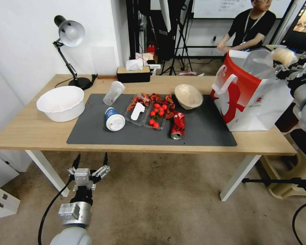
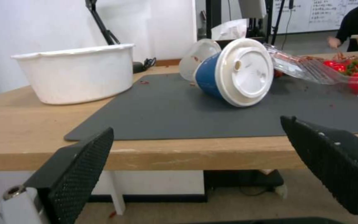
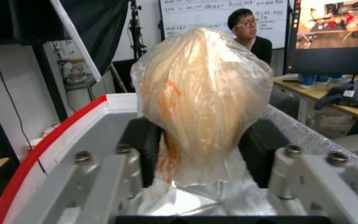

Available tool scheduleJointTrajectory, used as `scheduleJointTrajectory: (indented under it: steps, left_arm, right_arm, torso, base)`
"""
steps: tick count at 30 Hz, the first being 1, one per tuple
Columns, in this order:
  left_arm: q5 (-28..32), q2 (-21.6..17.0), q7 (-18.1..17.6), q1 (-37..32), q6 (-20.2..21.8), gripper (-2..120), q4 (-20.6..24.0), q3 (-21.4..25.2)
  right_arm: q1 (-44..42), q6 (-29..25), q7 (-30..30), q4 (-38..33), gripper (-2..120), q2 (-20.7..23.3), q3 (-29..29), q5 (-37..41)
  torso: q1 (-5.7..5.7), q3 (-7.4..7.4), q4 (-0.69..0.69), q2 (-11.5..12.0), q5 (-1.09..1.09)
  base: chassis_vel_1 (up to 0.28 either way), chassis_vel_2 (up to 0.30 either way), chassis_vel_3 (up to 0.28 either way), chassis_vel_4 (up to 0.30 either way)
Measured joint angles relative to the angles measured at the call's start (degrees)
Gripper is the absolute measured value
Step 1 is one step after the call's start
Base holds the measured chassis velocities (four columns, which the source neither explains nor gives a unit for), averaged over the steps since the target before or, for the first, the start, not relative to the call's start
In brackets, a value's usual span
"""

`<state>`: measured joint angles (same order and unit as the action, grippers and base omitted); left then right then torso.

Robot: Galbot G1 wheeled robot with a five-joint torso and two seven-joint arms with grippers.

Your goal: Pick up the trash from the table and place it into the takeout bag.

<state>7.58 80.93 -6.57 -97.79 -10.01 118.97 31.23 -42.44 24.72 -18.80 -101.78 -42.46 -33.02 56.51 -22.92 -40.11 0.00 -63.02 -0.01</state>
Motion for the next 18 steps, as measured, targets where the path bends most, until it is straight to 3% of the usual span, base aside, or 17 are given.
scheduleJointTrajectory:
  steps: [6, 10, 18]
  left_arm:
    - [0.01, 0.05, -0.01, 0.19, 0.15, 100, -0.02, 0.15]
    - [0.0, 0.13, -0.03, 0.42, 0.3, 100, -0.16, 0.01]
    - [-0.02, 0.19, -0.05, 0.5, 0.39, 100, -0.24, -0.01]
  right_arm:
    - [-0.17, 0.0, -0.03, 0.35, 67, -0.11, 0.42, -0.7]
    - [-0.8, -0.15, 0.2, 0.46, 87, -0.15, 0.39, -1.05]
    - [-1.32, -0.23, 0.65, 0.31, 100, -0.05, 0.14, -1.08]
  torso:
    - [0.0, 0.0, -0.01, 0.0, 0.0]
    - [0.0, 0.0, -0.01, 0.0, 0.0]
    - [0.0, 0.0, 0.0, 0.0, 0.0]
  base:
    - [0.0, 0.0, 0.0, 0.0]
    - [0.0, 0.0, 0.0, 0.0]
    - [0.0, 0.0, 0.0, 0.0]
